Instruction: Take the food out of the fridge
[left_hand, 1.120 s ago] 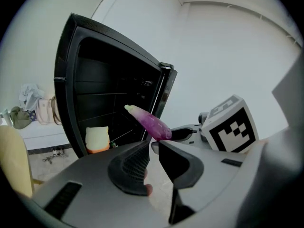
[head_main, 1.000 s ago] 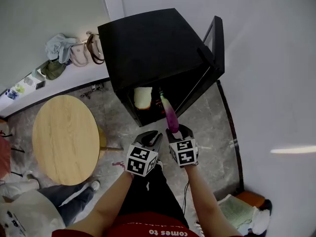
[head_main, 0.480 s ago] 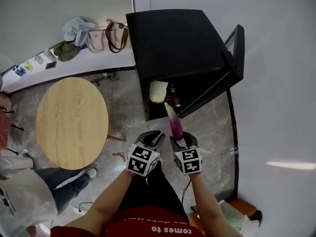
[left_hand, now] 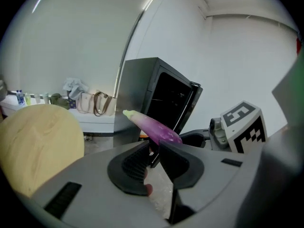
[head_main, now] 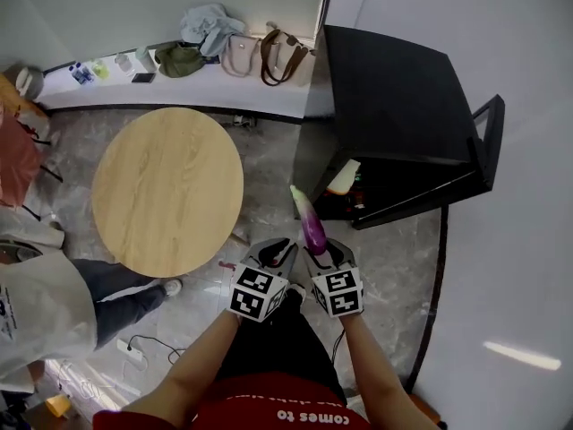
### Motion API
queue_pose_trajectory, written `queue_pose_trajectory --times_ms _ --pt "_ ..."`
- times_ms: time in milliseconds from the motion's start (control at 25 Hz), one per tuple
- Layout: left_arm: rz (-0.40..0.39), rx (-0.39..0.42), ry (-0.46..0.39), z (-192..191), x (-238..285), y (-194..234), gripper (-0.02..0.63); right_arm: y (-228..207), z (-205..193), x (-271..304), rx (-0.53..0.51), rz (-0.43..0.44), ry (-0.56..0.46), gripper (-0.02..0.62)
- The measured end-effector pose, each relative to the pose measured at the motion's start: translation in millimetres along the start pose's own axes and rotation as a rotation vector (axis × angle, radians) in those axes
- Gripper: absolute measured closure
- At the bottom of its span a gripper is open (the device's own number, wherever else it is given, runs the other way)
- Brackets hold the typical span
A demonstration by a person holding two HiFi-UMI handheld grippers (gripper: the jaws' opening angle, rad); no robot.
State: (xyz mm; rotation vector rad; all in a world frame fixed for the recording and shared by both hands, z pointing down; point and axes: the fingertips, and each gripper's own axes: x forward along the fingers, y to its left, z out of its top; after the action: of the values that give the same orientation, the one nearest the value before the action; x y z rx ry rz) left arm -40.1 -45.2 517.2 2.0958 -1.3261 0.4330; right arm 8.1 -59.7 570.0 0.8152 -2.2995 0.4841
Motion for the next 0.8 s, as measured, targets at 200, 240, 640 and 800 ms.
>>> queue_pose_trajectory --times_ms 200,240,640,800 --pt "0.119 -0.075 -0.049 -1 -36 49 0.545 45 32 36 -0.080 0.103 -0.012 0.396" --pt "0.143 -0.090 -0.060 -1 -44 59 0.545 54 37 43 -0.097 0.123 -0.012 0.397" --pt "0.340 -0.218 -0.131 -23 -119 138 0.545 140 64 103 -0.224 0.286 0.017 0.396" --pt "0.401 -0.262 -0.148 -35 -139 161 0.545 167 62 130 -0.279 0.329 0.053 0.396"
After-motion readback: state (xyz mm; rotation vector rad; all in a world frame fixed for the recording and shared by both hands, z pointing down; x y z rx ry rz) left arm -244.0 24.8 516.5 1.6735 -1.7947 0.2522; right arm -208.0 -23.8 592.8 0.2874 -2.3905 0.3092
